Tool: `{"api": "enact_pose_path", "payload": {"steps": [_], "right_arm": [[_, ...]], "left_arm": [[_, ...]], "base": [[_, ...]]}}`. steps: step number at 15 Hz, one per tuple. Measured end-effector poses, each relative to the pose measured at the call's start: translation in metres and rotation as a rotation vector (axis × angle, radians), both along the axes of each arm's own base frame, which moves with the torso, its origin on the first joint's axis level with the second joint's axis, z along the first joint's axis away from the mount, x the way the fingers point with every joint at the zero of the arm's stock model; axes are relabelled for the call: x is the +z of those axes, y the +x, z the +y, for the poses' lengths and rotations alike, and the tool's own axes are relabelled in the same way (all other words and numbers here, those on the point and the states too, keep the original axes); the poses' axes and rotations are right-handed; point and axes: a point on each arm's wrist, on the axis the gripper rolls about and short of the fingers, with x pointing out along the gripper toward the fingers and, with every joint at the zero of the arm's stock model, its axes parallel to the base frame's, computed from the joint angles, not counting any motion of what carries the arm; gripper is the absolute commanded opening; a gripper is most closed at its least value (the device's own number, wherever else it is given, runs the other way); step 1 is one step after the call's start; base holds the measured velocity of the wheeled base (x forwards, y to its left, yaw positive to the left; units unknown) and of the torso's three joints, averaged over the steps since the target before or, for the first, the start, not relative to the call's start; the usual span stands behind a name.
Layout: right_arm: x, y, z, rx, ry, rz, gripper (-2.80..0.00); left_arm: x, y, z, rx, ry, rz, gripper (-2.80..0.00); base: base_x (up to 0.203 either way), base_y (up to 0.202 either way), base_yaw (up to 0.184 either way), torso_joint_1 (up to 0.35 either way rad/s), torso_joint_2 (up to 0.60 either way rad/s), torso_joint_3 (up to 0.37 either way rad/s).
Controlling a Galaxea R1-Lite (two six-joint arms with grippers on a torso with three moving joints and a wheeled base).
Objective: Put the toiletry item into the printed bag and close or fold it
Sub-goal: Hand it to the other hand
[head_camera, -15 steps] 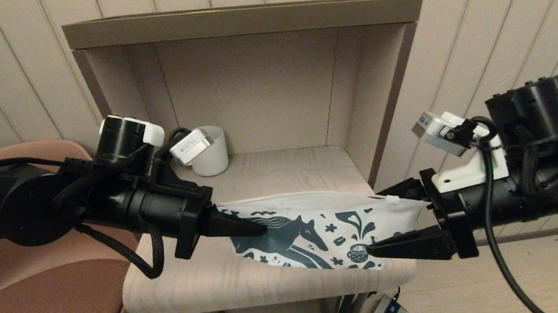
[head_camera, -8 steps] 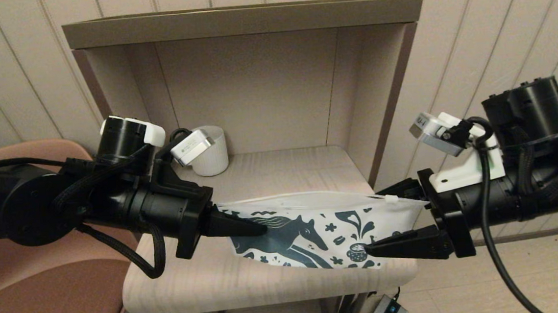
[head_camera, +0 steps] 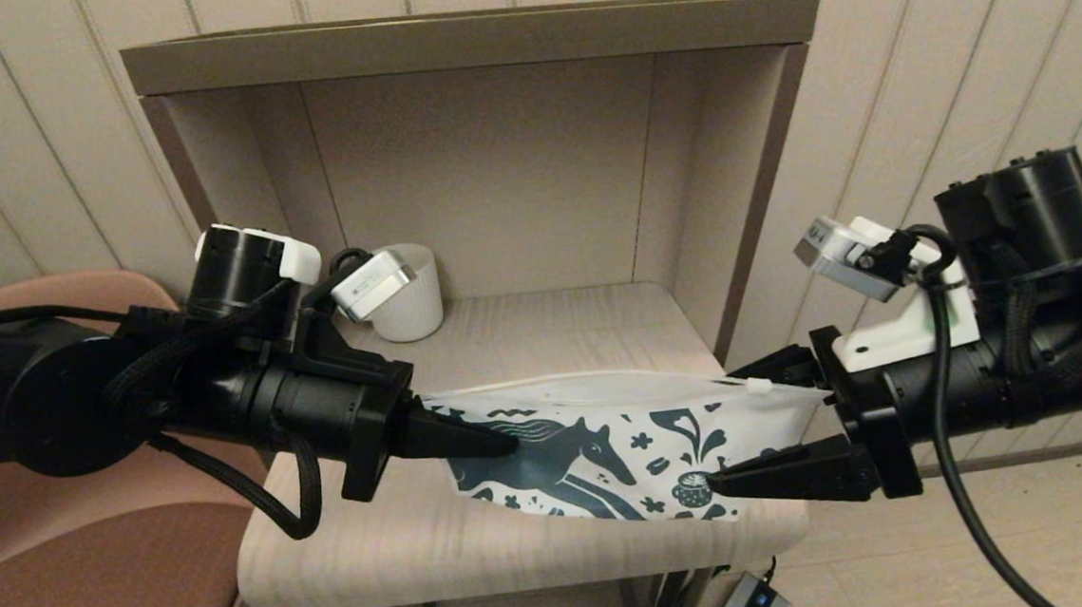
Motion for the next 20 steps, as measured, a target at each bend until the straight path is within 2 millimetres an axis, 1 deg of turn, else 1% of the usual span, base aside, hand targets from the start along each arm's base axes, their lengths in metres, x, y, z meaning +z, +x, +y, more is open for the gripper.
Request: {"api": "enact_pose_path", "payload": {"steps": [3, 4, 7, 20], "right_arm": [[-0.0006, -0.0001, 0.0, 0.0, 0.0, 0.002, 0.0], [-0.0008, -0.0001, 0.0, -0.001, 0.0, 0.003, -2.8], [-0.0017, 0.0029, 0.0004, -0.009, 0.023, -0.042, -2.8], [-0.0057, 0.003, 0.003, -0.003, 0.027, -0.028, -2.8]], "left_arm": [[0.0, 0.0001, 0.0, 0.0, 0.0, -0.002, -2.8], [-0.0003, 0.0, 0.0001, 0.001, 0.001, -0.001, -2.8], [-0.0004, -0.0001, 0.0001, 0.0, 0.001, -0.001, -2.8], [-0.0017, -0.0001, 0.0001, -0.005, 0.001, -0.014, -2.8]], "base": [[0.0, 0.0, 0.0, 0.0, 0.0, 0.0], [0.0, 0.0, 0.0, 0.0, 0.0, 0.0], [0.0, 0.0, 0.0, 0.0, 0.0, 0.0], [0.0, 0.0, 0.0, 0.0, 0.0, 0.0]]}}
